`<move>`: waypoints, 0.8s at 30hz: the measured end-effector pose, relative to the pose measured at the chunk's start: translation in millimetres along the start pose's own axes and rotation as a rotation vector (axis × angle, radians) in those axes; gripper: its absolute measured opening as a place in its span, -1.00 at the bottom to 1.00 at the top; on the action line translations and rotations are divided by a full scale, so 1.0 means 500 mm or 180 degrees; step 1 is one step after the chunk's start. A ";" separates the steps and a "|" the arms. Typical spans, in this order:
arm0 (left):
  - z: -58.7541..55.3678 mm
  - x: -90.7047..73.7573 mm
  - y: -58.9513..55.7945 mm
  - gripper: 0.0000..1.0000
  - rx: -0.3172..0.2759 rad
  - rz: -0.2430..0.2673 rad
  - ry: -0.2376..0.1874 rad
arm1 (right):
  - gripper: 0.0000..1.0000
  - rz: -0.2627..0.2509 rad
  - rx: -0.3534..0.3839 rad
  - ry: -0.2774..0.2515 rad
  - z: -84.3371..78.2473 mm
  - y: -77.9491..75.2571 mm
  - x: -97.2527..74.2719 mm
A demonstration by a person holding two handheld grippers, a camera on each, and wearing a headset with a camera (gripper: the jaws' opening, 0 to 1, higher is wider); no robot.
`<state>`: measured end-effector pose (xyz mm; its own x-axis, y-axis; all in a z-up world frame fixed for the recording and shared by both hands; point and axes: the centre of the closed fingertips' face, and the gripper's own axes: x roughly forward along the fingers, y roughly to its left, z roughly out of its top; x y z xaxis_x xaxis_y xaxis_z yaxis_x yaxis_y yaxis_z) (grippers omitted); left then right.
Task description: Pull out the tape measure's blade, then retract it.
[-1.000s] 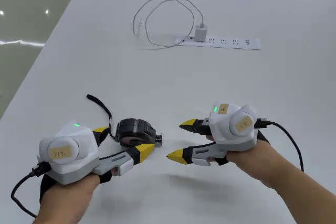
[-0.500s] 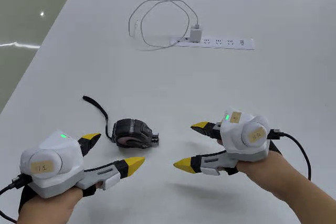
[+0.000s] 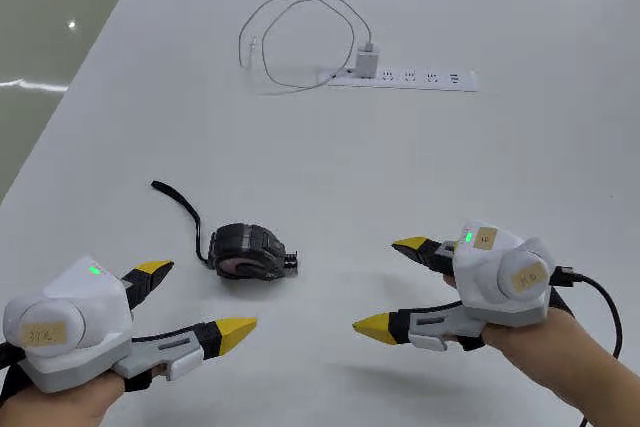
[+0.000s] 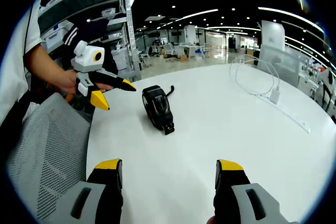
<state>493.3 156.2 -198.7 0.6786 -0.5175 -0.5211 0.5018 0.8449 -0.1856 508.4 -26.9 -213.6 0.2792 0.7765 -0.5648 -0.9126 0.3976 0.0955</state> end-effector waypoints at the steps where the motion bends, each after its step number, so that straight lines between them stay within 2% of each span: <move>1: -0.001 -0.003 -0.001 0.61 0.0003 -0.0007 -0.0001 | 0.40 -0.0004 0.0006 0.0002 -0.003 0.000 -0.003; 8: -0.010 -0.020 -0.007 0.64 0.0042 -0.0048 0.0036 | 0.50 -0.0087 0.0056 -0.0023 -0.016 0.002 -0.031; 10: -0.016 -0.023 -0.011 0.64 0.0069 -0.0071 0.0073 | 0.52 -0.0099 0.0060 -0.0001 -0.023 0.005 -0.038; 24: -0.026 -0.046 -0.015 0.75 0.0065 -0.0149 0.0103 | 0.66 -0.0189 0.0163 0.0118 -0.075 0.018 -0.087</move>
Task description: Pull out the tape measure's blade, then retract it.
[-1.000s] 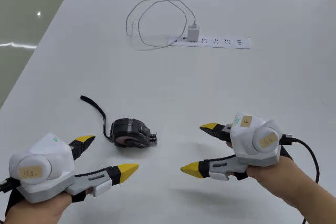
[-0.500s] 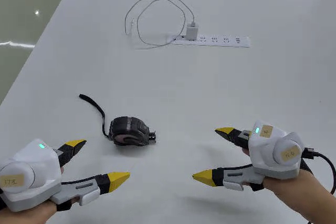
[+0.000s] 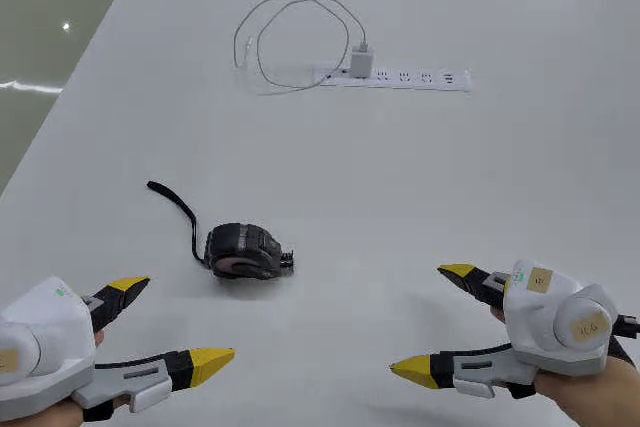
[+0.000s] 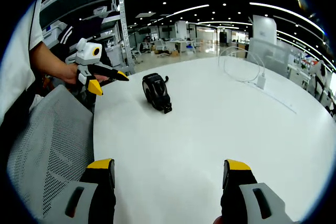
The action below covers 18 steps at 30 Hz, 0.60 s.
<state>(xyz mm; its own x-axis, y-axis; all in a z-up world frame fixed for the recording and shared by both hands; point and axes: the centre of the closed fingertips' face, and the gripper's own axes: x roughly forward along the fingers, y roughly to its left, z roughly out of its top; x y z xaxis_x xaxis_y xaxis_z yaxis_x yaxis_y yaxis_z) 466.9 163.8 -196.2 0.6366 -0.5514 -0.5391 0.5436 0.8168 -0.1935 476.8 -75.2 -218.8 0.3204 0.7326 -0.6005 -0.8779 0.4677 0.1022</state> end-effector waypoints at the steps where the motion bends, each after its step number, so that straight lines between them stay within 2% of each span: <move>1: -0.002 -0.001 0.001 0.76 0.0010 0.0003 0.0009 | 0.68 -0.0001 0.0024 0.0002 -0.002 0.000 -0.004; 5: -0.007 -0.006 0.001 0.78 0.0076 -0.0001 0.0045 | 0.76 -0.0007 0.0020 0.0036 -0.009 0.005 -0.015; 11: -0.018 -0.013 0.004 0.80 0.0281 0.0024 0.0112 | 0.82 -0.0063 0.0043 0.0064 -0.026 0.004 -0.032; 15: -0.025 -0.018 0.000 0.82 0.0328 -0.0002 0.0144 | 0.86 -0.0091 0.0020 0.0114 -0.038 0.006 -0.042; 18: -0.029 -0.023 -0.002 0.85 0.0323 -0.0022 0.0152 | 0.91 -0.0116 0.0065 0.0092 -0.043 0.006 -0.052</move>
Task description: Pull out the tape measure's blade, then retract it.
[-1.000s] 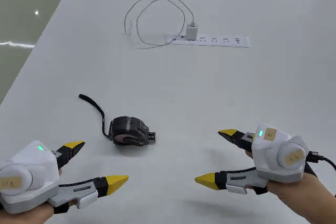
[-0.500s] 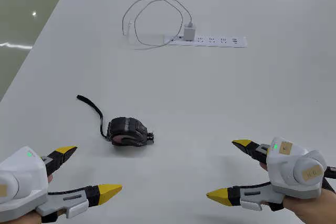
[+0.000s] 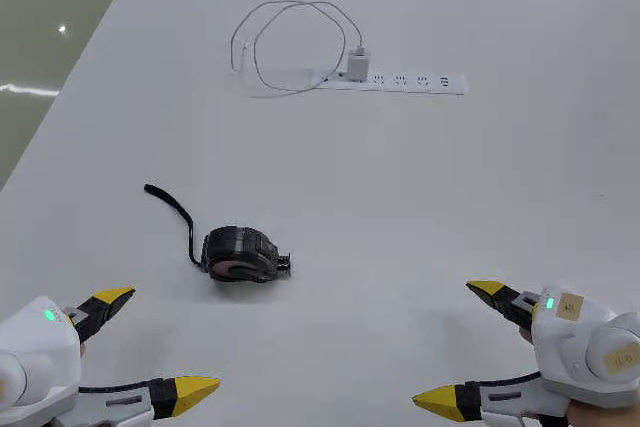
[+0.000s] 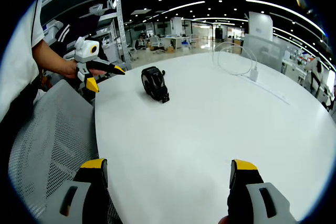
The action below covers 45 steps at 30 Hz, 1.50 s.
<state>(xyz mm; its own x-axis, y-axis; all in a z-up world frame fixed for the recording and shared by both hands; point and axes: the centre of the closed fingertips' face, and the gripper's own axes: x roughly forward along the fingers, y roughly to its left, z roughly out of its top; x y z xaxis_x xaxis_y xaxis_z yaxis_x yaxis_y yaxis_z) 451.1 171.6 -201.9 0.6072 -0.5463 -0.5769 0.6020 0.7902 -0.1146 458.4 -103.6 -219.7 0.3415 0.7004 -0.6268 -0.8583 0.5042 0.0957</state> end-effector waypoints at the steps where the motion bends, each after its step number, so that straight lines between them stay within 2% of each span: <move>1: -0.001 -0.001 0.000 0.85 0.0005 0.0000 0.0007 | 0.93 -0.0008 0.0014 0.0002 -0.002 0.000 -0.002; 9: -0.006 -0.011 0.003 0.93 0.0026 -0.0009 0.0024 | 0.98 -0.0044 0.0066 0.0008 -0.017 -0.001 -0.021; 13: -0.009 -0.015 0.000 0.95 0.0138 -0.0027 0.0050 | 0.98 -0.0068 0.0068 0.0032 -0.025 -0.002 -0.030; 28: -0.015 -0.028 0.002 0.98 0.0163 -0.0044 0.0058 | 0.98 -0.0156 0.0165 0.0065 -0.051 -0.010 -0.059; 45: -0.016 -0.031 -0.002 0.98 0.0143 -0.0070 0.0057 | 0.98 -0.0189 0.0168 0.0058 -0.051 -0.006 -0.064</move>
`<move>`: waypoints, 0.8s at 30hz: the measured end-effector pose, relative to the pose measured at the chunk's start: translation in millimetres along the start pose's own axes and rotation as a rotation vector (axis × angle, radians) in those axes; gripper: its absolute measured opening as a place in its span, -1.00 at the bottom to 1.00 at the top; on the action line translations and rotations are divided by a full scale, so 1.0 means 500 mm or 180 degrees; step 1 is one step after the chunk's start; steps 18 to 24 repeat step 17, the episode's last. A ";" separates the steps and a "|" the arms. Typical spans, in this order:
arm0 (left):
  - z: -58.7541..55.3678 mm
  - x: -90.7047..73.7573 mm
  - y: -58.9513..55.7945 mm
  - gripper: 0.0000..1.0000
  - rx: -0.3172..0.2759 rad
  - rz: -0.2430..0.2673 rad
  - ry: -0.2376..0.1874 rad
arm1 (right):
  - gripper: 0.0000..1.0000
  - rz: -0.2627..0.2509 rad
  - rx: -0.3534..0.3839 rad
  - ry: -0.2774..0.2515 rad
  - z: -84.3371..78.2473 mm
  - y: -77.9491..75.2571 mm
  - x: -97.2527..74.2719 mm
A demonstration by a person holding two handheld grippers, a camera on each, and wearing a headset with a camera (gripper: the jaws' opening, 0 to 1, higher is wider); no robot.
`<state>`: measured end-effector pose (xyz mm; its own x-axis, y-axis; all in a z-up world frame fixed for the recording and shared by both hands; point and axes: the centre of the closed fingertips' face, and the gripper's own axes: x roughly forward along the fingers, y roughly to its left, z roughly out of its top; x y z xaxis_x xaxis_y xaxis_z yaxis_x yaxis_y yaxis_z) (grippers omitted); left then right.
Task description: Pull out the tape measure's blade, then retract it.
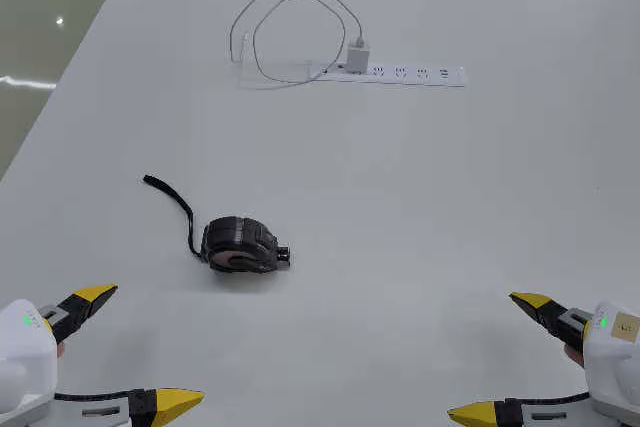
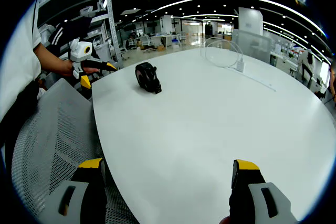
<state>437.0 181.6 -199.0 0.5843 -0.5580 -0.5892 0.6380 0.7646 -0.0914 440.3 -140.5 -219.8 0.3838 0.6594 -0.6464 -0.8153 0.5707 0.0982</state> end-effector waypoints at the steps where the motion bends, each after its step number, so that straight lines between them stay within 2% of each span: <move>1: 0.001 0.000 0.000 0.98 0.0002 0.0000 -0.0003 | 0.98 -0.0002 -0.0002 -0.0004 0.001 0.000 0.000; 24: 0.004 0.003 0.002 0.96 -0.0009 -0.0012 -0.0009 | 0.98 -0.0017 0.0007 -0.0010 0.003 -0.002 -0.004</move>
